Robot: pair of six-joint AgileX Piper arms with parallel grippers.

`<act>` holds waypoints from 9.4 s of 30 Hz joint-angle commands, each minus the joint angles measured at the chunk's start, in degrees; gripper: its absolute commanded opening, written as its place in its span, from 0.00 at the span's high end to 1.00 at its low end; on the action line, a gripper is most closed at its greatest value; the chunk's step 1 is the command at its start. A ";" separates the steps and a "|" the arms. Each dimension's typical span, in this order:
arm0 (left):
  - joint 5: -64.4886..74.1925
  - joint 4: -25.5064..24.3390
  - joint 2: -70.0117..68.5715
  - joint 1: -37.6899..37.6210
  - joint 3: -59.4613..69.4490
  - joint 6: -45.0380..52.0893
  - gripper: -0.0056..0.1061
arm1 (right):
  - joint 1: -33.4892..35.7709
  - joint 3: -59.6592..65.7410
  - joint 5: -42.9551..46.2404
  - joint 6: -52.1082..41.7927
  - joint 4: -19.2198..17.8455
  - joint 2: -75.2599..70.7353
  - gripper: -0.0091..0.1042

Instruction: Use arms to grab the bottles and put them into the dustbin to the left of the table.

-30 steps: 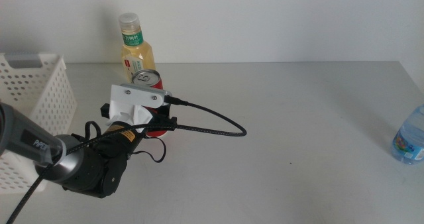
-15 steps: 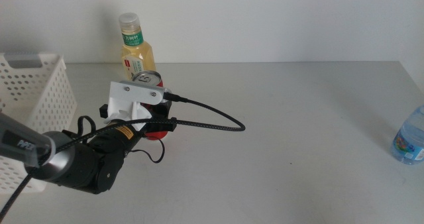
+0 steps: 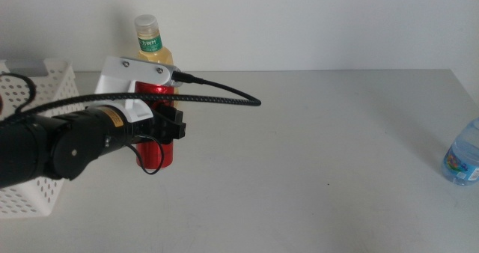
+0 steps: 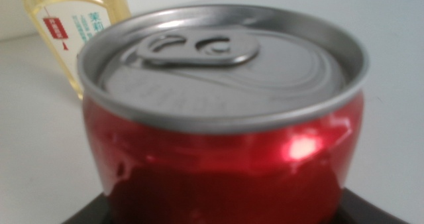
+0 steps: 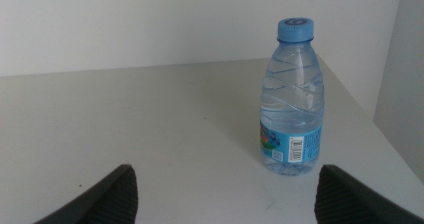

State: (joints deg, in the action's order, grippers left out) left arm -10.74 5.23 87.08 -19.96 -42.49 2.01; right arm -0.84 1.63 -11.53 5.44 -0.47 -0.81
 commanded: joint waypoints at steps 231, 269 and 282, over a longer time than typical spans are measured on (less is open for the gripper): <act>-36.23 -15.03 29.40 12.67 -24.22 -15.17 0.97 | -0.36 -0.55 4.65 -0.08 -0.74 -1.21 0.09; 70.21 -2.94 5.28 34.59 -46.27 5.76 0.97 | -0.36 -0.55 4.65 -0.08 -0.74 -1.21 0.09; 76.38 -3.83 16.26 34.94 -46.27 5.86 0.96 | -0.36 -0.55 4.65 -0.08 -0.74 -1.21 0.09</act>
State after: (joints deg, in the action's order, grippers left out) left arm 66.06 1.31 106.35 14.92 -86.35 8.06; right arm -0.84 1.63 -11.48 5.61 -0.47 -0.81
